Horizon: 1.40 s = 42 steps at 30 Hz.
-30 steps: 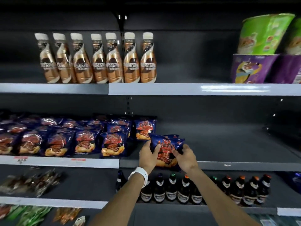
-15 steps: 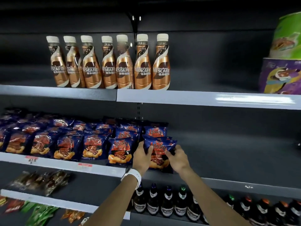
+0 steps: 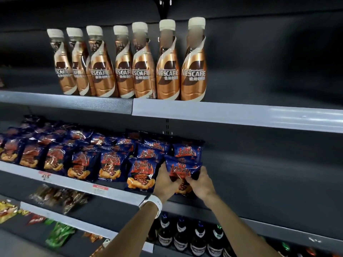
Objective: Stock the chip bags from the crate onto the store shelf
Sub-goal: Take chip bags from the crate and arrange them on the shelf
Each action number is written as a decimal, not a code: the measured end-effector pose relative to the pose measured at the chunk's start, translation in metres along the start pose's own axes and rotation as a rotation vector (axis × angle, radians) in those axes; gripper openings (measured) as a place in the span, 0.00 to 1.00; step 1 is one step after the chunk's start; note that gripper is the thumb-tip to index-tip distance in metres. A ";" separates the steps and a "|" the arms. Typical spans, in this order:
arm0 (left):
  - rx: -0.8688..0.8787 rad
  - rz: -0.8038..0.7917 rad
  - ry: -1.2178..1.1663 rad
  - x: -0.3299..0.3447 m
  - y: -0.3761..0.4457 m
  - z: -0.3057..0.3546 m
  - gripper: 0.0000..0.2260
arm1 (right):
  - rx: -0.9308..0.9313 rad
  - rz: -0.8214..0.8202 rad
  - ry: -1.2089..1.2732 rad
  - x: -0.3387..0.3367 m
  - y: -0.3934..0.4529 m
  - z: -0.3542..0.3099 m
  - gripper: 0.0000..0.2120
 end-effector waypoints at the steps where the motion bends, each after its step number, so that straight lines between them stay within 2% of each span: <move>1: -0.005 0.002 0.012 0.001 0.001 -0.002 0.28 | 0.004 -0.015 0.005 0.002 0.000 0.001 0.17; 5: -0.005 0.006 0.064 0.003 0.003 -0.007 0.34 | 0.006 -0.063 -0.005 0.007 0.002 0.004 0.21; 11: -0.086 0.020 0.094 0.012 0.001 -0.020 0.33 | 0.030 -0.092 -0.104 0.017 0.004 0.011 0.27; 16: -0.074 0.031 0.160 0.008 -0.002 -0.019 0.38 | 0.046 -0.055 -0.131 0.017 0.006 0.011 0.22; 27: 0.038 0.098 0.421 -0.011 -0.010 -0.014 0.36 | 0.102 0.051 -0.137 0.022 -0.006 0.003 0.20; 36: 0.091 0.034 0.431 -0.021 -0.008 -0.022 0.28 | 0.130 0.157 -0.117 0.028 -0.025 -0.003 0.21; 42: 0.135 0.011 0.433 -0.024 -0.011 -0.027 0.29 | 0.137 0.199 -0.129 0.031 -0.039 -0.009 0.23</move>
Point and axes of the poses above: each hand's wrist, its own y-axis towards the middle knuckle, its own x-axis out of the palm, z = x × y, the point moved 5 cm from there along y, towards the middle knuckle, and after that the axes turned 2 degrees about -x, right-handed, at the moved point
